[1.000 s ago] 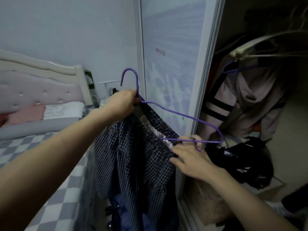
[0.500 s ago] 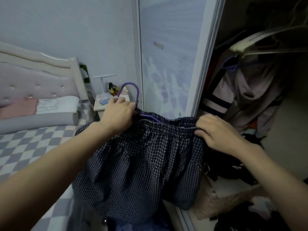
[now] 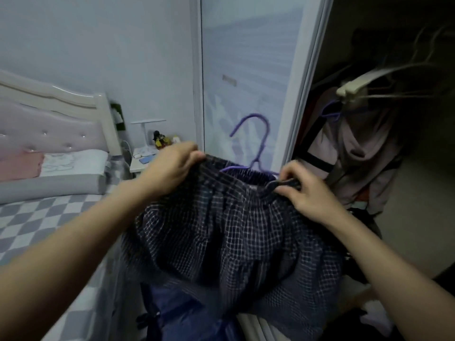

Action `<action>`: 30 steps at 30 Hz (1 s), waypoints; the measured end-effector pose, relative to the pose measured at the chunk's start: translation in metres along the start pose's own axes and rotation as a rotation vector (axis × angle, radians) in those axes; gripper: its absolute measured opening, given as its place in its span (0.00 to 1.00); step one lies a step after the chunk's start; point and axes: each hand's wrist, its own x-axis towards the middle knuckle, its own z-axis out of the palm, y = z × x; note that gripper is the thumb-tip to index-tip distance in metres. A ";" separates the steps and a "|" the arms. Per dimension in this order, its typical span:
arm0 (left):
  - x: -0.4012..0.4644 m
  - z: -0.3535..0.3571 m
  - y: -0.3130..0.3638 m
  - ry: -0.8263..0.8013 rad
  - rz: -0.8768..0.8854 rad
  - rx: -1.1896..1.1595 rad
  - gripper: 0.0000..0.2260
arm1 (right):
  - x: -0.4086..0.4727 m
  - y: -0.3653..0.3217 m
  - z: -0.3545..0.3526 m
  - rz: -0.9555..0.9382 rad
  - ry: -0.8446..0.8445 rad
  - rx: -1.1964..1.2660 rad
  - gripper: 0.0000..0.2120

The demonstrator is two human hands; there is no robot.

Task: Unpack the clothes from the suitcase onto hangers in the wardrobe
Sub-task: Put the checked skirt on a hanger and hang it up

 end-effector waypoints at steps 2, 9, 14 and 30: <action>-0.005 -0.010 -0.014 0.029 0.003 0.193 0.21 | 0.002 0.001 -0.009 0.048 0.063 0.101 0.13; -0.013 0.008 -0.022 -0.305 0.032 -0.117 0.37 | 0.018 -0.007 -0.016 0.109 0.092 0.095 0.16; -0.004 0.020 -0.019 -0.072 -0.061 -0.271 0.06 | 0.016 -0.005 -0.025 0.059 0.128 -0.008 0.12; 0.037 0.020 0.044 -0.082 0.076 0.020 0.07 | -0.019 0.006 -0.035 0.323 0.318 0.198 0.12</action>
